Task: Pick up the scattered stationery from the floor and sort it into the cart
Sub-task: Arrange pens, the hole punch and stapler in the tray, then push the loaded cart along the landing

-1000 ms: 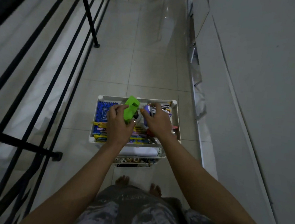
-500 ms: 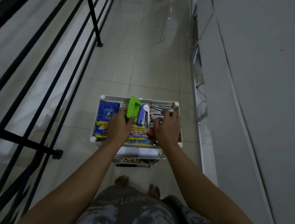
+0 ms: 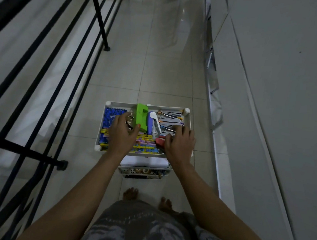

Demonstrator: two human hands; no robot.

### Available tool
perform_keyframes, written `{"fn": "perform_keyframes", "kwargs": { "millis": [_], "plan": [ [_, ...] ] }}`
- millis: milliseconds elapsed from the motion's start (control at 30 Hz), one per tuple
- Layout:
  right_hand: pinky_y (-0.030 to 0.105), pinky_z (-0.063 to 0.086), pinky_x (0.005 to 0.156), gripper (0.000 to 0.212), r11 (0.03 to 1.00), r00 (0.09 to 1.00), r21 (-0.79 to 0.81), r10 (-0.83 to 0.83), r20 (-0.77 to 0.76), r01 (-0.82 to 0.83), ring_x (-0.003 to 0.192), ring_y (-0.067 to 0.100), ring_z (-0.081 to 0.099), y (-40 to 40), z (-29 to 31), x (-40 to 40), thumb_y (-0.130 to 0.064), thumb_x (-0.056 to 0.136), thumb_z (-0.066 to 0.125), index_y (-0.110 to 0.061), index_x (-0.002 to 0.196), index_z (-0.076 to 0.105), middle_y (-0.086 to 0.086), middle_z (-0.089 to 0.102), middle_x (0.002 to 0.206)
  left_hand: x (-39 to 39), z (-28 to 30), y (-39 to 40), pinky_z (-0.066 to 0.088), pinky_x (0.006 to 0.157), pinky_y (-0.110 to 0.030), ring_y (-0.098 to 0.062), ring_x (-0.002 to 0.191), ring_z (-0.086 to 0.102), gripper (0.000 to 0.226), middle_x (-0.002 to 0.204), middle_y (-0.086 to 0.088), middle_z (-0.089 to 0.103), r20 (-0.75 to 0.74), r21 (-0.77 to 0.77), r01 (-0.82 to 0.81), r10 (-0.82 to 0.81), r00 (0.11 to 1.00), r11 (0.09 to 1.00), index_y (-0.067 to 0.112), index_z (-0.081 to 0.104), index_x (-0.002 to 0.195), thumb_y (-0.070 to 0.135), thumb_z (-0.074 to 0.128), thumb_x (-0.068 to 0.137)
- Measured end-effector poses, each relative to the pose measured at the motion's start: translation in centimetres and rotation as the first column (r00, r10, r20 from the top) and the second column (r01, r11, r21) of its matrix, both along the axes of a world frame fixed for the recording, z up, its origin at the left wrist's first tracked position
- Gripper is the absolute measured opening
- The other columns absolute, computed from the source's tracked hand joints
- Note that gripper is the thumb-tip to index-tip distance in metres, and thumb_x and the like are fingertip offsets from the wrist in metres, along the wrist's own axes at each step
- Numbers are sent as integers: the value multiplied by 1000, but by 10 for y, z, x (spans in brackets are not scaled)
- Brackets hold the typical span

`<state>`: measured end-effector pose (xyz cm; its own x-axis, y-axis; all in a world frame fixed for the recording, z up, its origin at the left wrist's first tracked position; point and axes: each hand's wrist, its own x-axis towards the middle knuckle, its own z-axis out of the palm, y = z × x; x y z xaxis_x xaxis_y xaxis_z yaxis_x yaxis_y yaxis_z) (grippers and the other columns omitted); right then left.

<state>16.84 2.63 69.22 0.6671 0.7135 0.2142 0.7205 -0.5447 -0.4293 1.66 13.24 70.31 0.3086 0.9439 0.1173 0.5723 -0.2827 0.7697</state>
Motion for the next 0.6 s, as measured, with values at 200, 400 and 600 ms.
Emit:
{"fn": "perform_keyframes", "kwargs": {
  "millis": [200,400,600],
  "plan": [
    [39,36,83,25,998,999,67,-13,34,11,97,25,46,3,7,-17,-35,82,55,-17,99,59,7,56,105,-29,6,15,46,85,-43,-30,102,54,32,111,-11,55,-84,158,-19,33,996,987,11,59,114,20,66,85],
    [49,32,97,48,979,979,-31,-202,26,203,116,34,44,10,-2,-22,-44,79,45,-18,118,58,10,51,128,-52,-3,45,35,97,-48,-35,125,36,57,139,-13,37,-297,80,-51,73,952,996,17,45,135,40,62,86],
    [53,28,103,69,916,932,-187,-364,-8,356,131,39,36,10,-6,-28,-63,87,38,-22,143,37,17,36,148,-54,-8,12,41,93,-50,-40,125,39,85,153,-15,14,-388,-125,-99,43,921,987,11,9,151,54,49,90]
  ]
}}
